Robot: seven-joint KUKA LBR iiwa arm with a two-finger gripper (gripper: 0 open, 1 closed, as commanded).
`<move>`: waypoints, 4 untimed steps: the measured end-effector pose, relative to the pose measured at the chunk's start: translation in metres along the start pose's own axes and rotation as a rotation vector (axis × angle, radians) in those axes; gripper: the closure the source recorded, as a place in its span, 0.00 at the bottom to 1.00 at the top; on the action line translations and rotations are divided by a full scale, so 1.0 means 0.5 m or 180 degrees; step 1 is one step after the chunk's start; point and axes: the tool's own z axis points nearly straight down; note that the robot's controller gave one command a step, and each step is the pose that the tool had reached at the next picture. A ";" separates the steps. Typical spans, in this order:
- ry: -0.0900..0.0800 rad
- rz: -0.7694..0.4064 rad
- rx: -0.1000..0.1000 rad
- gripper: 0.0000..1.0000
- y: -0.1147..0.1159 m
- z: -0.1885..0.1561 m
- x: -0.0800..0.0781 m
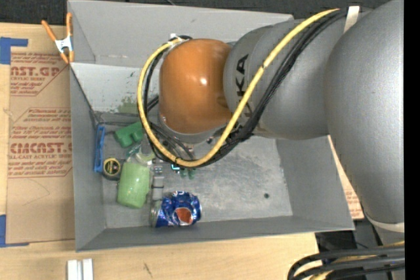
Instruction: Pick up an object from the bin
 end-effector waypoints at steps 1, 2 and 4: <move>-0.0054 -0.1805 -0.0002 0.00 -0.032 0.210 -0.045; -0.0035 -0.2552 0.0002 0.00 0.034 0.152 -0.053; -0.0020 -0.4466 0.0023 0.00 0.068 0.211 -0.114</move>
Offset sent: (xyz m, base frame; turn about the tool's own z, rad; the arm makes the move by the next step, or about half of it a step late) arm 0.0195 -0.0179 -0.1066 -0.5655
